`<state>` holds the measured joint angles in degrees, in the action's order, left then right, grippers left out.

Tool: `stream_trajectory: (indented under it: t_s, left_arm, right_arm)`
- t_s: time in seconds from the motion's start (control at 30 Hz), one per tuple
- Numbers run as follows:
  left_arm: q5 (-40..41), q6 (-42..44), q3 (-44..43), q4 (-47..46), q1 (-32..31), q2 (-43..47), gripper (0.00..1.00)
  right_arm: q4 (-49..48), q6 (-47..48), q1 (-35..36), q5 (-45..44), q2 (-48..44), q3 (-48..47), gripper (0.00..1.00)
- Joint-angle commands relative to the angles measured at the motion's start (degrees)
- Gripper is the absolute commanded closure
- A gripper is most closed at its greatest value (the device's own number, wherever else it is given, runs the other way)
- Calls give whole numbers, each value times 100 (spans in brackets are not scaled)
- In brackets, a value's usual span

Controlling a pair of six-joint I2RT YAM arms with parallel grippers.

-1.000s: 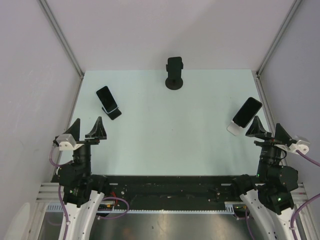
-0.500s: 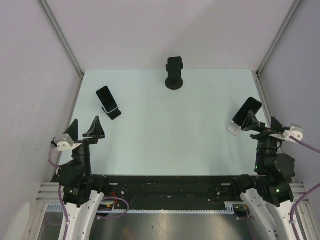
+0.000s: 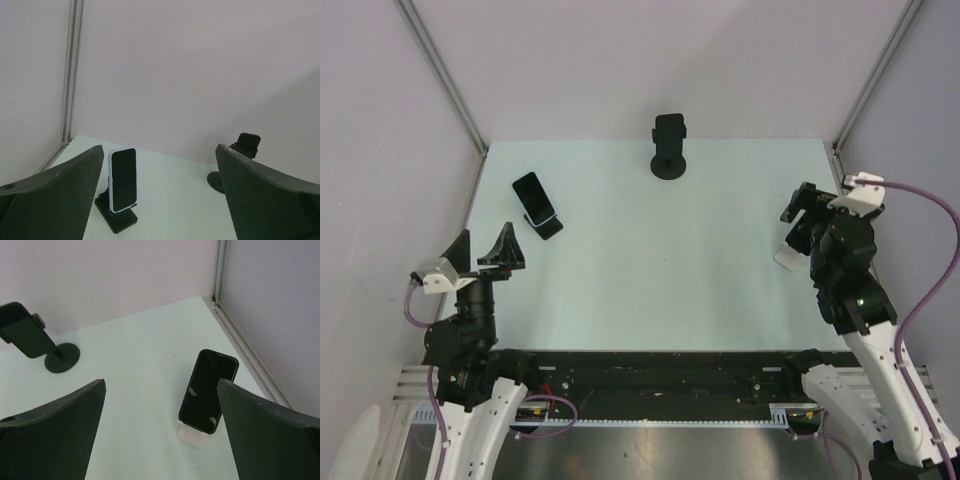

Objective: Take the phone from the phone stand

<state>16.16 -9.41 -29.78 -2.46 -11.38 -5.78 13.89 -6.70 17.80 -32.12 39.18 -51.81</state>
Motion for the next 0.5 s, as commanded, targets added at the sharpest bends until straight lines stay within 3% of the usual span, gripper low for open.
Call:
stream_trajectory:
  t_s: [0.0,0.13,0.3,0.47]
  left_arm:
    - [-87,220,-344,-71,-241,-406,0]
    - [-175,396,-388,-62,-505,-617,0]
    - [-148,423,-73,-71,-690,-556,0]
    - [-219,405,69,-53,-910,-424,0]
  right_arm:
    - [683,-313,-31,-172,860,-698,0]
    - [1176,-822,-224,-278,1618,-1155,0]
    - [1853,-1456,-1321,371,2445,-1604,0]
    - [1916,-2107,-2271,1041,2928,-1604,0]
